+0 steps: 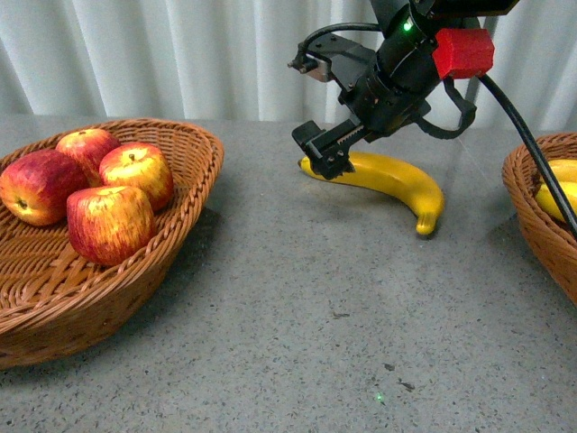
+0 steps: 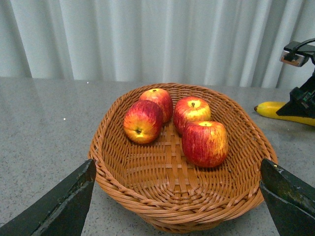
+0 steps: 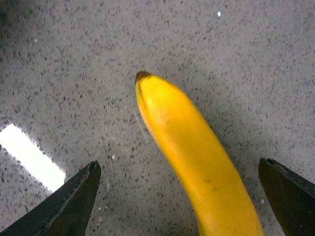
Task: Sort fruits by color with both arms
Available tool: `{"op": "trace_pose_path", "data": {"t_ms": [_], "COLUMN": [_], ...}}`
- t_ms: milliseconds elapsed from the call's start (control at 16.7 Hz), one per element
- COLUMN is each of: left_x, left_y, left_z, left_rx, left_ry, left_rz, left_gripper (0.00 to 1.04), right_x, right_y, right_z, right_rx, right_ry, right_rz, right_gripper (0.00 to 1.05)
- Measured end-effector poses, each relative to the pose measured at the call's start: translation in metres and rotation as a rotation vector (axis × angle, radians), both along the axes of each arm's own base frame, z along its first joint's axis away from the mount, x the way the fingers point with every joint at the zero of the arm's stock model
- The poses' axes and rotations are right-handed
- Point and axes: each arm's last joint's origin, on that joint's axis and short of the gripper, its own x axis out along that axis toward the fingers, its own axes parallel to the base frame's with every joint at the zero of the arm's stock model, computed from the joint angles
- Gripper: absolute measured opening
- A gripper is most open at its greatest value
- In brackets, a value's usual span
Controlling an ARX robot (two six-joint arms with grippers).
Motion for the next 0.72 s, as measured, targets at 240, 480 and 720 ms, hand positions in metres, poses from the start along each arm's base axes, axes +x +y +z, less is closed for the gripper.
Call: {"op": "trace_pose_path", "data": {"t_ms": [240,480,720], "left_x": [0.0,0.0,0.0], "left_y": [0.0,0.0,0.0], "left_z": [0.0,0.0,0.0], "left_rx": [0.0,0.0,0.0], "left_ry": [0.0,0.0,0.0], "left_rz": [0.0,0.0,0.0], "left_gripper": [0.98,0.98,0.98], "right_x": [0.001,0.002,0.002], "right_y": [-0.005,-0.007,-0.007], "right_z": [-0.017,-0.021,-0.025], "right_rx": [-0.081,-0.093,-0.087], "right_ry": [0.042,0.037,0.022], "right_rz": [-0.002,-0.01,-0.01], "right_gripper": [0.98,0.82,0.46]}}
